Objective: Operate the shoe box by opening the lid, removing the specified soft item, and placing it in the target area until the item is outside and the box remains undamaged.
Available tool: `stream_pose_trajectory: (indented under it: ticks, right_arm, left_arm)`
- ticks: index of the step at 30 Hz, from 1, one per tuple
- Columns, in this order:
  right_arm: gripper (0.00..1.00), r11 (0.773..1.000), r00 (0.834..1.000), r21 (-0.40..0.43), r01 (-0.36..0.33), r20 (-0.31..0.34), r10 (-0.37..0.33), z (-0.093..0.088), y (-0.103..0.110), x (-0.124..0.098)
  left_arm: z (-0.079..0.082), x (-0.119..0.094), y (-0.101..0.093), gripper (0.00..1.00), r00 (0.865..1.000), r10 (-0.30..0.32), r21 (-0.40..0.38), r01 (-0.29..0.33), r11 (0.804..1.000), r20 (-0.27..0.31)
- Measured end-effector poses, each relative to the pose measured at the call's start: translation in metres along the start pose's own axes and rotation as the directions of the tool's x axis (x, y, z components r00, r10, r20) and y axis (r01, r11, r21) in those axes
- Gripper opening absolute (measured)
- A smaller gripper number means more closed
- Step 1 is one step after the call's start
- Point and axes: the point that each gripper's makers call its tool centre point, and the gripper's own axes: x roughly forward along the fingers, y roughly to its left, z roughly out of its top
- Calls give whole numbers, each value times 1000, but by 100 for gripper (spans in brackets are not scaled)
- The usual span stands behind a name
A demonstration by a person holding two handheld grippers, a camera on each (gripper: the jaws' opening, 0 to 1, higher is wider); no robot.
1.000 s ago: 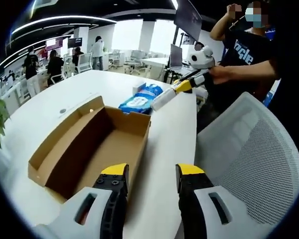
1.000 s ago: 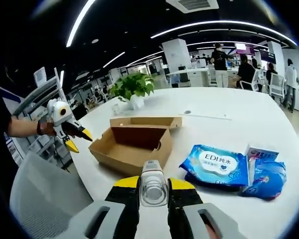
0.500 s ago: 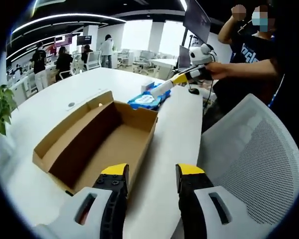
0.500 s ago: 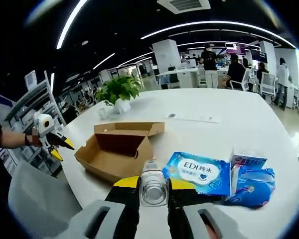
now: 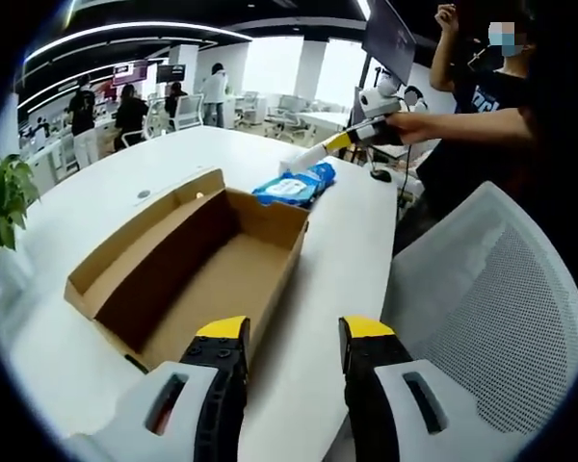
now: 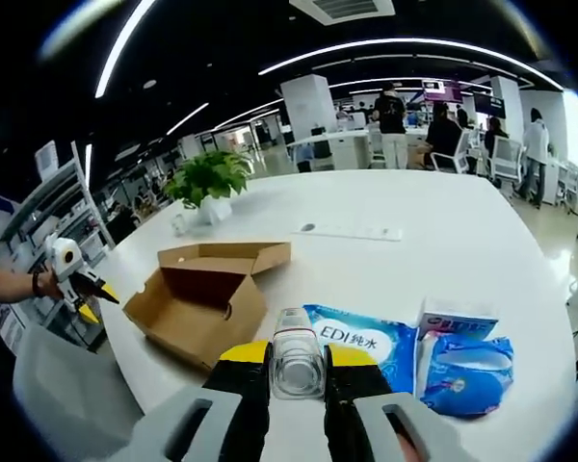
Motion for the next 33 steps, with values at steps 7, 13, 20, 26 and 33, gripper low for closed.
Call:
stream_pose_trajectory:
  ticks: [7,13,20,26,33]
  right_arm:
    - [16,1000,1000,-16,15,-27,-15,4,-18,6]
    - [16,999,999,-28,20,-33,-21,14,-33,11]
    - [16,998,999,-57,24,-45,-26,26,-42,17]
    - [16,992,996,-124,20,-81,-31,33,-50,24]
    - [16,981,993,-192,10,-117,-33,45,-62,34]
  left_arm:
    - [-2,0,-1,37,1000,13,-15,-13,1000,-1]
    - [-3,-1,-2,37,1000,26,-27,-26,999,0]
    - [-3,-3,0,37,999,44,-41,-44,998,6]
    - [-5,-4,-1,37,998,59,-55,-58,997,8]
    - [-8,-5,-2,37,998,70,-67,-69,995,5]
